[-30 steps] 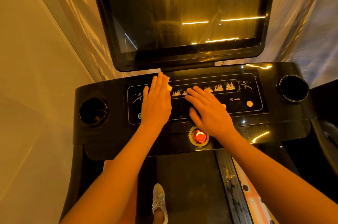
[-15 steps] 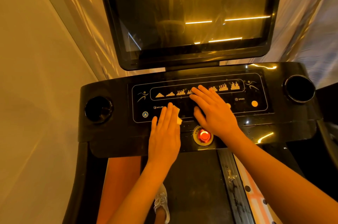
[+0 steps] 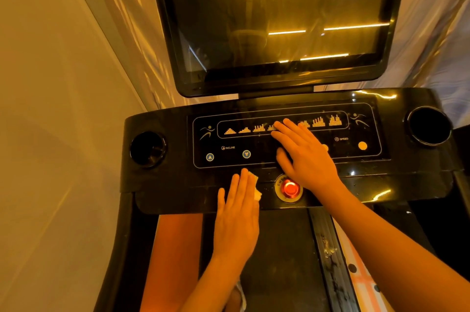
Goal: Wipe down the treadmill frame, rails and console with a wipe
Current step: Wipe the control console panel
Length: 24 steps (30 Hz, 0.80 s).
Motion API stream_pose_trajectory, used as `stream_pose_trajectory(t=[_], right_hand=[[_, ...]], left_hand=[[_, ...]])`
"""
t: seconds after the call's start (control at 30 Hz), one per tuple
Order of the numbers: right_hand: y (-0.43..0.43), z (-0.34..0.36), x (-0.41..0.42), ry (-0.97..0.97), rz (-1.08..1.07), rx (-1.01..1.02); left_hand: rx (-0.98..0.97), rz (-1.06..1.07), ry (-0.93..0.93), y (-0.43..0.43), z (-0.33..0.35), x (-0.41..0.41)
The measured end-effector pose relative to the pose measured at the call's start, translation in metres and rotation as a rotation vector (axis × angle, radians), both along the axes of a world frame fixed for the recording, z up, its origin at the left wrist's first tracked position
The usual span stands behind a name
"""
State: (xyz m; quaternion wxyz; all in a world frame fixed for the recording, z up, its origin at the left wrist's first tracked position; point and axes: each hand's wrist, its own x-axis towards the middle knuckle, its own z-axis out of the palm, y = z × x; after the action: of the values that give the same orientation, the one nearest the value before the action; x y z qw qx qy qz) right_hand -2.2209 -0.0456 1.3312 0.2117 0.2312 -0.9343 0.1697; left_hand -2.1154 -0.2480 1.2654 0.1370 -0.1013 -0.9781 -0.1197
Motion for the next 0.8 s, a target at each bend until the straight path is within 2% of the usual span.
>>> stream_pose_trajectory(t=[0.2, 0.37, 0.47, 0.63, 0.8], right_hand=[[0.0, 0.001, 0.001, -0.002, 0.001, 0.001], [0.001, 0.0, 0.0, -0.009, 0.002, -0.004], [0.001, 0.0, 0.0, -0.019, 0.004, -0.002], [0.001, 0.001, 0.001, -0.024, 0.004, -0.012], [0.001, 0.001, 0.001, -0.027, 0.006, -0.01]], left_hand=[[0.012, 0.028, -0.067, 0.007, 0.028, -0.039], [0.003, 0.007, -0.019, 0.007, -0.008, 0.006], [0.062, -0.002, -0.032, 0.009, -0.023, 0.025], [-0.02, 0.023, -0.01, 0.012, 0.0, -0.005], [0.01, 0.048, -0.006, 0.017, 0.01, -0.024]])
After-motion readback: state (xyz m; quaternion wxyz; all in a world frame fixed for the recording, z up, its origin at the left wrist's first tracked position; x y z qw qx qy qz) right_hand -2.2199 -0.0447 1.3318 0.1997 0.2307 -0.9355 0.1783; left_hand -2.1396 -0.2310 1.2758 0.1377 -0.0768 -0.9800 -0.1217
